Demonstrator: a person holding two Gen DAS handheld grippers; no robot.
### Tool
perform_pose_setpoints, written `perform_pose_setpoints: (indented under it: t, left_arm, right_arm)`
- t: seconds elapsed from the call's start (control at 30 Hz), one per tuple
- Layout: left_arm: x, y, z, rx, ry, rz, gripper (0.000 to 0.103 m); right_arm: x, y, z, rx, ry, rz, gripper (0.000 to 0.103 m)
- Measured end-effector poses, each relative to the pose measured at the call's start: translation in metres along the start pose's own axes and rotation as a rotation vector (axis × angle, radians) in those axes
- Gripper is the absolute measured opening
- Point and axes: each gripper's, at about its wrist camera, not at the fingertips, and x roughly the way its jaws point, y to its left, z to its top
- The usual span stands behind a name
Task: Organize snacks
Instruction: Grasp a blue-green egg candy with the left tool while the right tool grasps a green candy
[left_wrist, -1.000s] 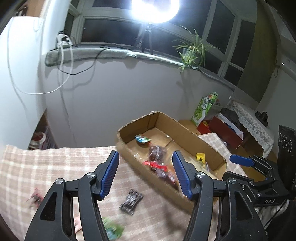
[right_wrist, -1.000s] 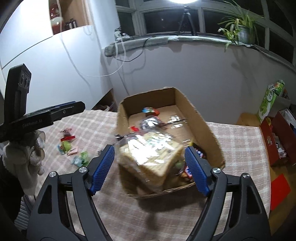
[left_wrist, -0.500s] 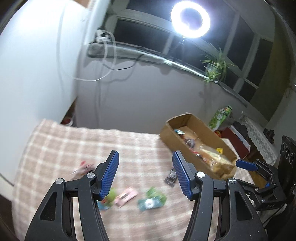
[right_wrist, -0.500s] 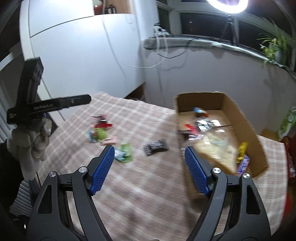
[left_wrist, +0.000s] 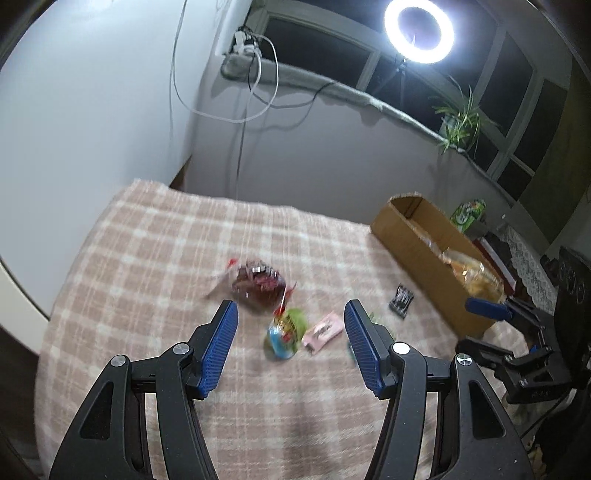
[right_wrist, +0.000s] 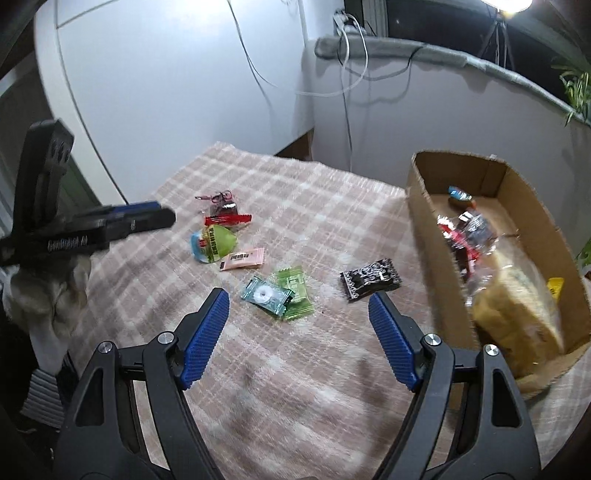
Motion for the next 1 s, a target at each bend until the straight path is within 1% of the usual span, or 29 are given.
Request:
perform_pose_setpoints:
  t: [0.07,0.1,0.17,0.23,0.3,0.37,0.43,0.5,0.63,0.77,0.87,1.0]
  left_arm:
    - [0.007,0.0,-0.005,0.01,0.019,-0.005,0.059]
    - [0.011,0.0,-0.007,0.013,0.026,-0.006,0.059]
    - [0.016,0.0,-0.01,0.012,0.037,-0.015,0.059]
    - [0.02,0.0,-0.011,0.017,0.044,-0.018,0.057]
    - [0.025,-0.001,-0.012,0.026,0.053,-0.02,0.052]
    - [0.028,0.001,-0.013,0.03,0.061,-0.024,0.051]
    - [0.032,0.002,-0.015,0.031,0.071,-0.023,0.051]
    - [0.036,0.003,-0.016,0.029,0.078,-0.024,0.051]
    - [0.041,0.006,-0.017,0.025,0.085,-0.026,0.051]
    - [0.046,0.006,-0.017,0.029,0.094,-0.028,0.05]
    - [0.048,0.005,-0.017,0.032,0.098,-0.031,0.05]
    - [0.053,0.003,-0.018,0.045,0.108,-0.031,0.05]
  right_arm:
    - [0.01,-0.003,0.005,0.033,0.024,0.006,0.071]
    - [0.016,-0.005,0.007,0.05,0.04,0.011,0.068]
    - [0.028,-0.008,0.01,0.079,0.077,0.028,0.054]
    - [0.039,-0.009,0.011,0.091,0.106,0.031,0.048]
    - [0.049,-0.01,0.01,0.1,0.13,0.038,0.048]
    - [0.057,-0.011,0.01,0.114,0.145,0.036,0.047]
    - [0.065,-0.012,0.01,0.12,0.159,0.026,0.043]
    - [0.07,-0.012,0.01,0.117,0.164,0.018,0.041]
    - [0.077,-0.002,0.01,0.045,0.168,-0.031,0.04]
    - [0.078,0.01,0.009,-0.009,0.175,-0.035,0.04]
    - [0.079,0.02,0.005,-0.079,0.173,-0.073,0.04]
    - [0.079,0.02,0.005,-0.089,0.178,-0.079,0.04]
